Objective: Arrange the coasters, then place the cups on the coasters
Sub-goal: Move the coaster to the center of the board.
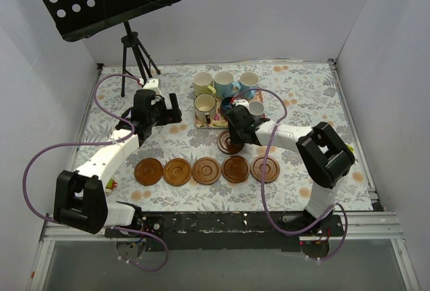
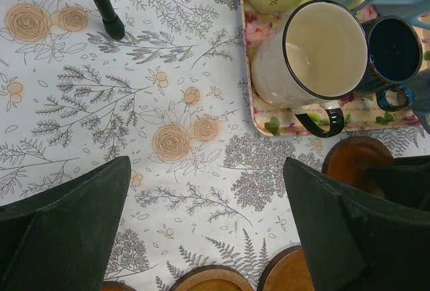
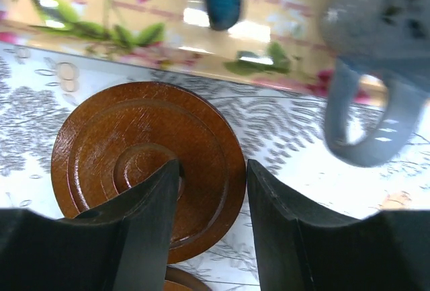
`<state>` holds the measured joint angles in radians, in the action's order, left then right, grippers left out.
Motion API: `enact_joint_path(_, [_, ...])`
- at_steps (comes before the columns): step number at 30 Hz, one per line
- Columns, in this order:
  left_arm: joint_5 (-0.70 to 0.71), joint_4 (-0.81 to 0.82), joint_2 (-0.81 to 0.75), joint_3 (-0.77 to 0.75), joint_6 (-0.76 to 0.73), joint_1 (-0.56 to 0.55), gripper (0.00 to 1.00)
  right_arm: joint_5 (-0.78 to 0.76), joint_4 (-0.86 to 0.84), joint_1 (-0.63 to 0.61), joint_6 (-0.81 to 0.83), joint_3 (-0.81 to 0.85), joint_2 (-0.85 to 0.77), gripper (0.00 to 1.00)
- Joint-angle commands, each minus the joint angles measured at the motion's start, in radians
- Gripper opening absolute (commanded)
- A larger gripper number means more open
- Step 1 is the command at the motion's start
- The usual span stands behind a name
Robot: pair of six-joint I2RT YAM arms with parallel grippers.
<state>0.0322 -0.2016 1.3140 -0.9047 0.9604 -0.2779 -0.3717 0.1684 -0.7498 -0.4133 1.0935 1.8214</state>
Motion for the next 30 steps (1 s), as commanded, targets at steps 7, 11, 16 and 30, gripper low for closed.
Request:
enact_joint_path(7, [-0.031,0.001,-0.021,0.001,-0.008,0.002,0.98,-0.053,0.06,0.125,-0.001,-0.184,-0.137,0.52])
enact_joint_path(11, [-0.032,0.001,-0.024,0.001,-0.005,0.0,0.98,-0.07,0.074,0.161,-0.002,-0.222,-0.185,0.52])
enact_joint_path(16, [-0.032,0.001,-0.032,0.003,-0.002,0.0,0.98,-0.082,0.095,0.227,-0.01,-0.259,-0.224,0.52])
enact_joint_path(30, [-0.084,0.004,-0.064,0.012,0.012,0.002,0.98,-0.134,0.226,0.398,-0.073,-0.28,-0.277,0.54])
